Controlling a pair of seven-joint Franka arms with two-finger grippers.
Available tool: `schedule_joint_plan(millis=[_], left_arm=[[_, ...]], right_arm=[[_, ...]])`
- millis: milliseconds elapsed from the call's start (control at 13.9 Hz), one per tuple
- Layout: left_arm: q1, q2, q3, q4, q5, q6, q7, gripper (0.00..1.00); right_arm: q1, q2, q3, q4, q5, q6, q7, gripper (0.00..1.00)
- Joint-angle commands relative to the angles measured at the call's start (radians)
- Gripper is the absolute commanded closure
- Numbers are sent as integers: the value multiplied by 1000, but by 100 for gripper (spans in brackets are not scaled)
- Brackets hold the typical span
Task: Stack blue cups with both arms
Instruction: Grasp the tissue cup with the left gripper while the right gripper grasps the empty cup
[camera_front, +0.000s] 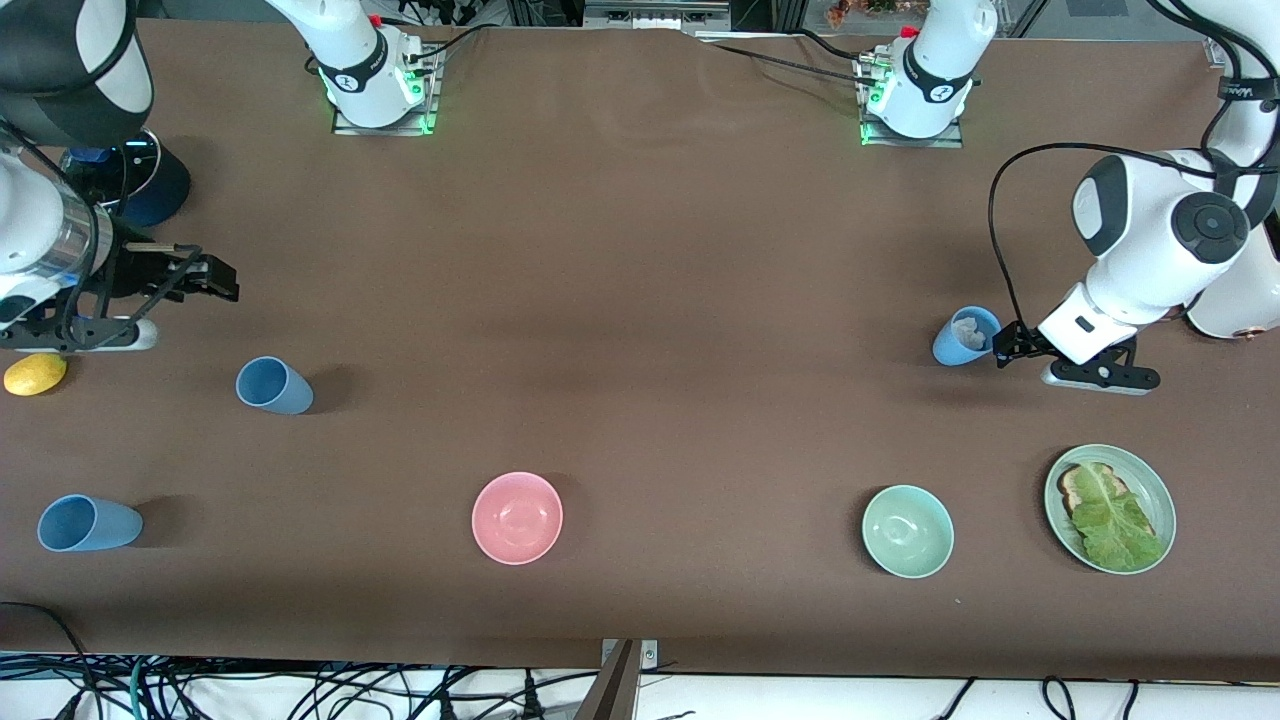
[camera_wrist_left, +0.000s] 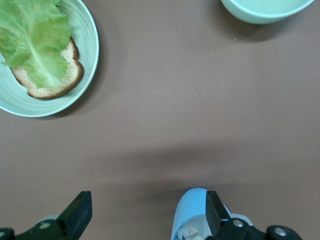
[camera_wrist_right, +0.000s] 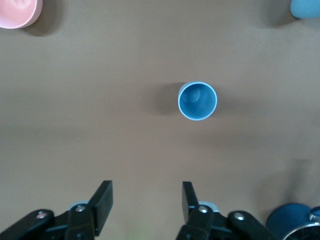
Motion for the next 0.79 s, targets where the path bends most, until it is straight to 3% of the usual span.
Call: schedule_joint_plan(millis=[0,432,720], left_arm=[[6,-38,3,-75,18,59,16,0],[-5,-112,6,-150,18,65,10,0],[-2,-121,6,-213,19,160,11,0]], right_arm=[[-4,37,-3,0,-6,35,-34,40],[-7,46,-38,-242,-8,359,-115,42],[-7,88,-61,-298,1,489,-158,42]])
